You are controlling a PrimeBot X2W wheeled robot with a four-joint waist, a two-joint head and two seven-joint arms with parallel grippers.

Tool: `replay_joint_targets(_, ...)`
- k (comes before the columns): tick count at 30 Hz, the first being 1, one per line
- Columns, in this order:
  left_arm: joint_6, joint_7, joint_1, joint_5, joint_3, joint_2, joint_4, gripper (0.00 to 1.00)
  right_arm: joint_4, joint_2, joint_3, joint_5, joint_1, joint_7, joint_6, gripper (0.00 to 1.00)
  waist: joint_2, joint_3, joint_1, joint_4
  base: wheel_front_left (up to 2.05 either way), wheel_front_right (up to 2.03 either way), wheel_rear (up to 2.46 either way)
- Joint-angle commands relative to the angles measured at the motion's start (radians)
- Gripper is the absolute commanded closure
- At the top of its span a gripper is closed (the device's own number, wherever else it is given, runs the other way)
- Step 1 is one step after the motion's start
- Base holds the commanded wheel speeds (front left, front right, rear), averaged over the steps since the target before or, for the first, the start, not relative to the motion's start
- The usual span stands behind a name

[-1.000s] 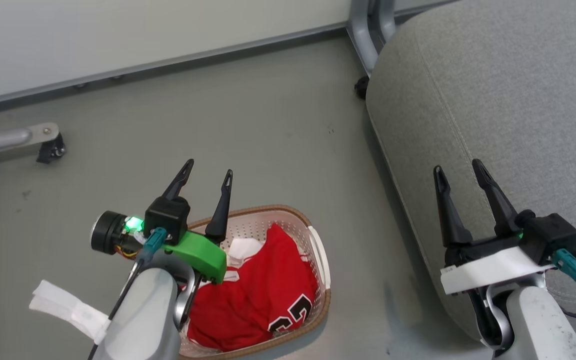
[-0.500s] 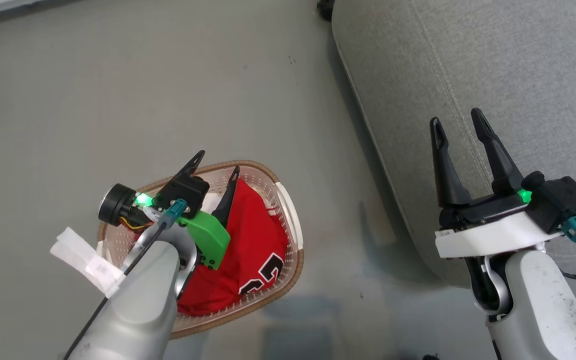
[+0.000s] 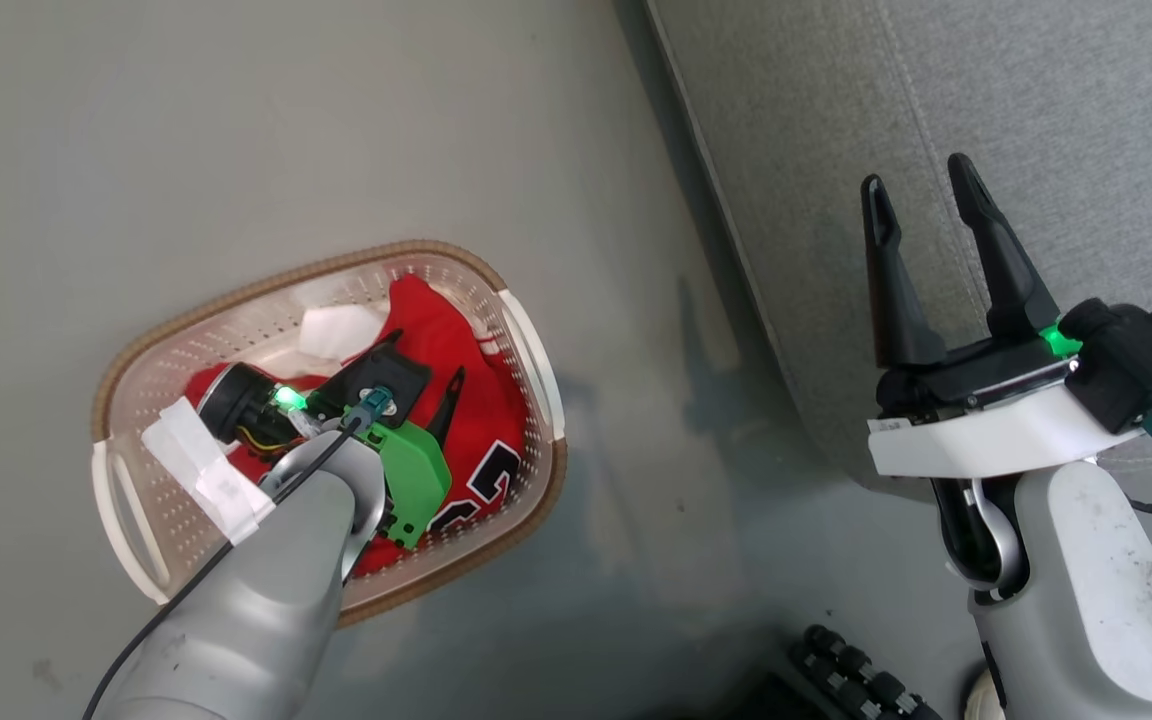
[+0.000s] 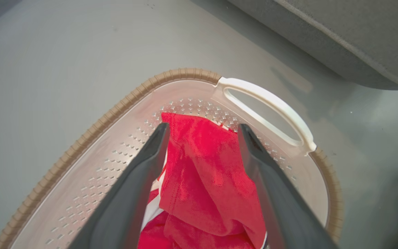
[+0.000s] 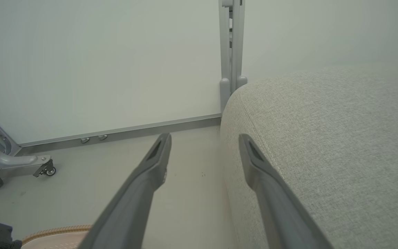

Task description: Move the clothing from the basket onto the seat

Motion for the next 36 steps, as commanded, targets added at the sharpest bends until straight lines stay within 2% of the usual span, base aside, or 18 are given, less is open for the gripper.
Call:
replay_joint_targets(1,-0.001,0.004,-0.029,-0.016,-0.01,0.0,0.027,0.0,-0.007,-0.002,0.002,0.007,-0.021,-0.003,0.0,0.0,0.0086,0.065,0.0,-0.024,0.0,0.0,0.0)
replay_joint_targets(6,-0.001,0.018,-0.075,-0.045,-0.064,-0.004,0.113,0.0,-0.018,-0.002,0.002,0.017,-0.04,-0.003,0.0,0.0,0.0086,0.117,0.0,-0.038,0.0,0.0,0.0)
replay_joint_targets(13,-0.001,0.059,-0.122,-0.076,-0.134,0.012,0.164,0.0,-0.029,-0.002,-0.002,0.021,-0.053,-0.003,0.0,0.0,0.0086,0.174,0.0,-0.046,0.0,0.0,0.0)
replay_joint_targets(19,0.0,0.118,-0.153,-0.1,-0.16,0.027,0.185,0.0,-0.036,-0.002,-0.006,0.025,-0.058,-0.003,0.0,0.0,0.0086,0.205,0.0,-0.045,0.0,0.0,0.0)
replay_joint_targets(26,0.0,0.184,-0.166,-0.163,-0.176,0.012,0.192,0.0,-0.048,-0.002,-0.001,0.028,-0.062,-0.003,0.0,0.0,0.0086,0.244,0.0,-0.046,0.0,0.0,0.0)
replay_joint_targets(36,-0.001,0.204,-0.177,-0.246,-0.26,0.004,0.162,0.0,-0.062,-0.002,0.001,0.02,-0.061,-0.003,0.0,0.0,0.0086,0.284,0.0,-0.037,0.0,0.0,0.0)
